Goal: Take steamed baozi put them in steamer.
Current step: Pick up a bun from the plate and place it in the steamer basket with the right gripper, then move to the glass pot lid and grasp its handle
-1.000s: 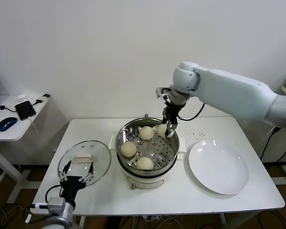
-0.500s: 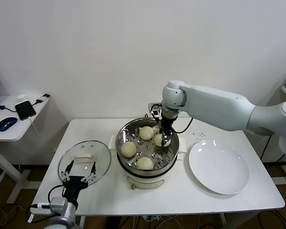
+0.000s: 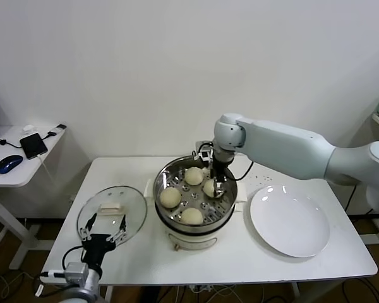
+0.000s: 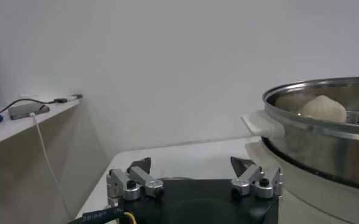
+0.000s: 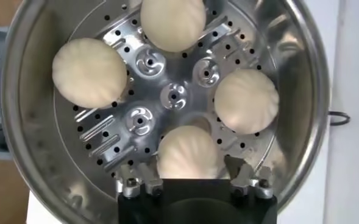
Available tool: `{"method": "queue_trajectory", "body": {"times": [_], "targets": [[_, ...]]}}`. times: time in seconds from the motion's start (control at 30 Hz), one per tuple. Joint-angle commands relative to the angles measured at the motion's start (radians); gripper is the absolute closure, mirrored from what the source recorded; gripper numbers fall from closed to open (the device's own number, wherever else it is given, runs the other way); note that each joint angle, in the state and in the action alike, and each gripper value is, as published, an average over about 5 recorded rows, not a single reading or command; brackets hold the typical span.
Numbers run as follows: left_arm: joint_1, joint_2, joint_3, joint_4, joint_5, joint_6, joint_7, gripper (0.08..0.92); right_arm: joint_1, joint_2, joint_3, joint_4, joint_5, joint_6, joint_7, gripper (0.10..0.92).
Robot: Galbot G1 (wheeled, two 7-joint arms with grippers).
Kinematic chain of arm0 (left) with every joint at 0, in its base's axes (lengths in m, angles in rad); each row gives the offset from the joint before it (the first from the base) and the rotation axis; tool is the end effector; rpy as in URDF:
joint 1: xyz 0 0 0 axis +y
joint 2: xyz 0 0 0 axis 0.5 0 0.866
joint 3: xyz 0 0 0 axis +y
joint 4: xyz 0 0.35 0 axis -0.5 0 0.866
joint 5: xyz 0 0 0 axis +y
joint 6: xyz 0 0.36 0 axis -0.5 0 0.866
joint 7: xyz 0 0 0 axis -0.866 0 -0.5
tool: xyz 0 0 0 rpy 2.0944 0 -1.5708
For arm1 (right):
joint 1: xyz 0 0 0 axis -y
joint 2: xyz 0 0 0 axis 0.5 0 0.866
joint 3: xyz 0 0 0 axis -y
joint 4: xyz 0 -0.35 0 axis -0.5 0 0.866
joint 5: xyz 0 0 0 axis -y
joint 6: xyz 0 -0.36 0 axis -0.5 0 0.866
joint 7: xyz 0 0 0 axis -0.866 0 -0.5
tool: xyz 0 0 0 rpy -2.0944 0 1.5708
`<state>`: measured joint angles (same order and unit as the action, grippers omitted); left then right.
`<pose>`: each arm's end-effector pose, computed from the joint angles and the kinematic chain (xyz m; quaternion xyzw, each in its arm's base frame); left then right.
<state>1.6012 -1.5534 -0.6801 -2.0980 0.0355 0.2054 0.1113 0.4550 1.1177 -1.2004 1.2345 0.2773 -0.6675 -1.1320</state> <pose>0.1730 0.0514 -0.3046 0.0136 -0.9914 -0.0521 0.1189 0.5636 0.0967 -0.0907 0.5119 -0.5323 0.5204 0.4287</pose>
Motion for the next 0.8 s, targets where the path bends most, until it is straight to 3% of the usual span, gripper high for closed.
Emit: {"method": "queue_trajectory", "body": {"times": [0.03,0.23,0.5,0.63,0.8], "targets": [[0.01,-0.005,0.007,-0.027,-0.033,0.031,-0.006,0.177,0.0,-0.107,0.128,0.076,-0.009,-0.006,-0.004,0.224],[0.019,-0.018,0.014,-0.058,-0.099,0.029,-0.006,0.177,-0.112,-0.283,0.479,0.217,0.021,0.044,0.096,0.203],[0.014,-0.023,0.036,-0.06,-0.152,-0.086,-0.014,0.177,-0.589,-0.494,1.067,0.314,0.217,0.327,0.485,0.203],[0.001,-0.021,0.048,-0.028,-0.163,-0.146,-0.022,0.177,-0.947,-0.439,1.456,0.364,0.259,0.428,0.633,0.203],[-0.02,-0.011,0.047,0.022,-0.142,-0.172,-0.028,0.177,-1.327,-0.199,1.82,0.429,0.263,0.539,0.785,0.203]]}}
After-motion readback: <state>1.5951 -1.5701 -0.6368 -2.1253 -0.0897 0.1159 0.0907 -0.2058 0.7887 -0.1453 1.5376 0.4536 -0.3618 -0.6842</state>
